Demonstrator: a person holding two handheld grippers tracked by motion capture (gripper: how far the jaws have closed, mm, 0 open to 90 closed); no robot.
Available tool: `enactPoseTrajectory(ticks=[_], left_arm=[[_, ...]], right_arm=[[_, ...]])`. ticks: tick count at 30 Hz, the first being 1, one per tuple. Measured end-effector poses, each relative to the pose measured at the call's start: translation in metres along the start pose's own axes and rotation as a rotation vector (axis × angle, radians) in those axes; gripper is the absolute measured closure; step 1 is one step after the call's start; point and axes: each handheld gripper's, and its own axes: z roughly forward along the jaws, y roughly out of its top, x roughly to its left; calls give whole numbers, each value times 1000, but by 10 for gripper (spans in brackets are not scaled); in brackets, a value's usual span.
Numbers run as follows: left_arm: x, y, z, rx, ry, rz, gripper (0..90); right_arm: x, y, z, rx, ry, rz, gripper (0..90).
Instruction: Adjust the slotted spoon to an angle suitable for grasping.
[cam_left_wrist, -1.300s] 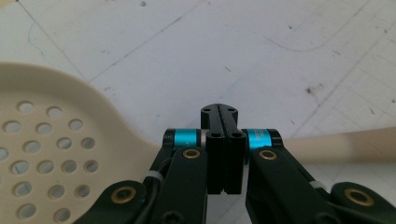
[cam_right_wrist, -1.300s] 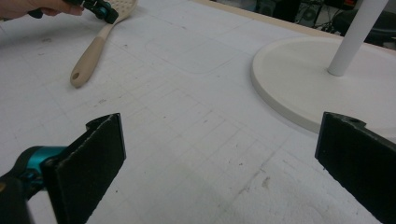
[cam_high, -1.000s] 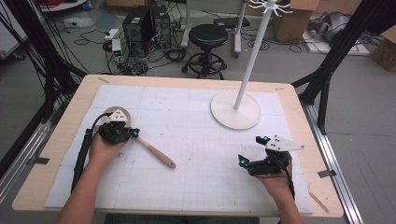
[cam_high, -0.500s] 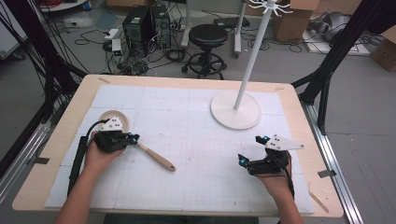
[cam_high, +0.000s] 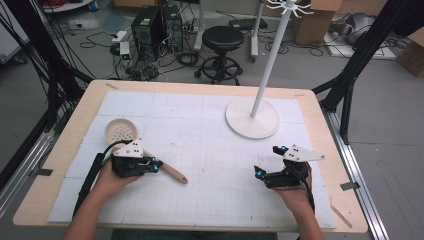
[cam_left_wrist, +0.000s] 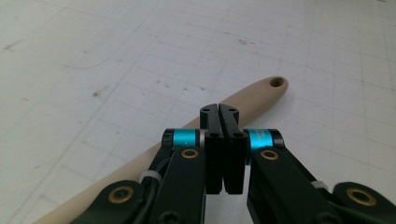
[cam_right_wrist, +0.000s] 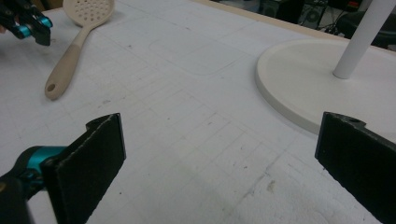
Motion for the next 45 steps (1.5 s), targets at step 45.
enactPoseTrajectory(ticks=[45], left_arm=[[49, 13, 16, -32, 292, -186, 896]], right_arm=[[1, 0, 2, 7, 3, -2, 3]])
